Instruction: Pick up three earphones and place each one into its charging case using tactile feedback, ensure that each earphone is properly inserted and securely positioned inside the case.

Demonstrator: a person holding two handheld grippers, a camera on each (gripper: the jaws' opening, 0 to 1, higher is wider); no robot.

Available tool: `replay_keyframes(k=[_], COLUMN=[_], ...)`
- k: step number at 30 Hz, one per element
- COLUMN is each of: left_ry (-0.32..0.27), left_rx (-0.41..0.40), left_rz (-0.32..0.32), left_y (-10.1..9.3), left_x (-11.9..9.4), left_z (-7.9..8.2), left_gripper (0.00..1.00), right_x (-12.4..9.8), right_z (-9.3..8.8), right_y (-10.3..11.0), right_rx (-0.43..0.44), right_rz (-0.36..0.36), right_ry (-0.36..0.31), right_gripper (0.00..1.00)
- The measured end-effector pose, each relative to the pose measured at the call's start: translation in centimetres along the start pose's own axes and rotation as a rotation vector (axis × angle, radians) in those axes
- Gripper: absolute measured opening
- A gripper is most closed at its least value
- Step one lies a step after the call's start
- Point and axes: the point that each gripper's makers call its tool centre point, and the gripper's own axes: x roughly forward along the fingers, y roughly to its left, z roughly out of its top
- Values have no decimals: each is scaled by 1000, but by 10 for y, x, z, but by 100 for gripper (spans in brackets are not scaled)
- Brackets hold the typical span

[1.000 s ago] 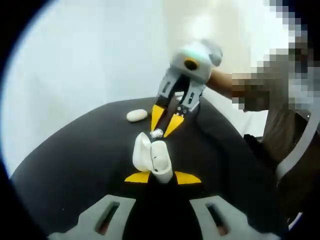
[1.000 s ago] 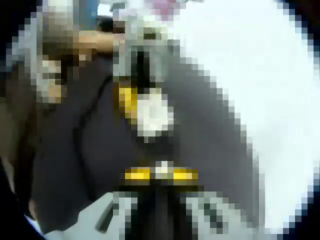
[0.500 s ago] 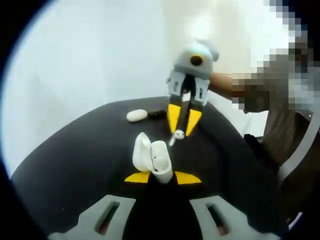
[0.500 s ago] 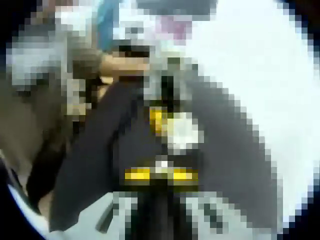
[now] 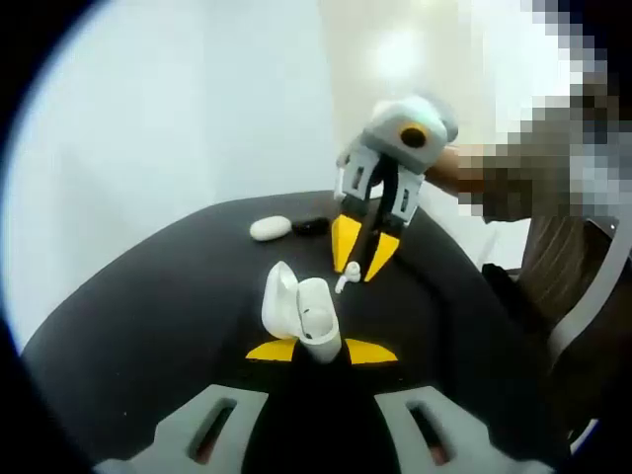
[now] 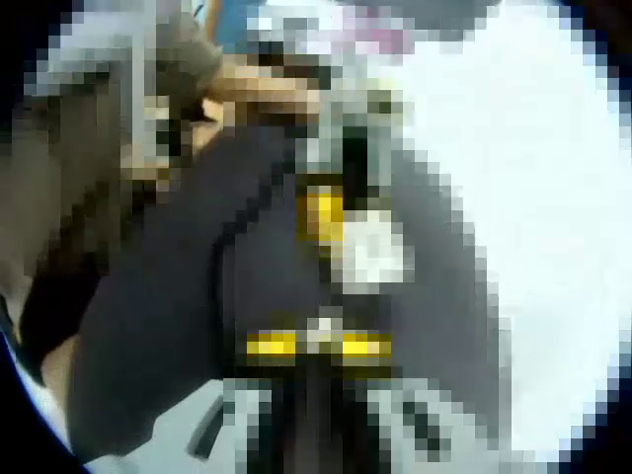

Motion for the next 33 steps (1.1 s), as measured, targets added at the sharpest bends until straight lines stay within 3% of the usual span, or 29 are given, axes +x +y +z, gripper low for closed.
replay_keyframes(k=[4,8,12,16,19,22,25,28,31,33], left_ry=[-1,0,0,-1,-1,-2,-2,-5,-5,-4], left_rx=[-1,0,0,-2,-2,-3,-1,-8,-8,-6], left_rz=[0,0,1,1,1,0,1,-1,-1,0], left_y=[0,0,0,0,0,0,1,1,2,1], left_x=[0,0,0,0,0,1,1,2,2,3], left_z=[0,0,-1,-1,-1,-1,-1,-1,-1,-1], left_gripper=[14,14,14,14,14,14,14,14,14,14], right_x=[-4,-8,-13,-21,-21,-21,-14,-12,-16,-26], right_z=[0,0,0,-11,-8,-9,-11,-18,-13,-11], right_y=[1,-3,-12,-22,-16,-16,-5,0,0,-4], right_rx=[5,97,136,292,438,508,472,382,408,470], right_rz=[-40,-89,-168,-293,-322,-370,-361,-372,-384,-422], right_ry=[-2,-37,-69,-39,-90,-105,-75,7,-14,-41], right_gripper=[17,19,19,19,18,18,17,11,11,11])
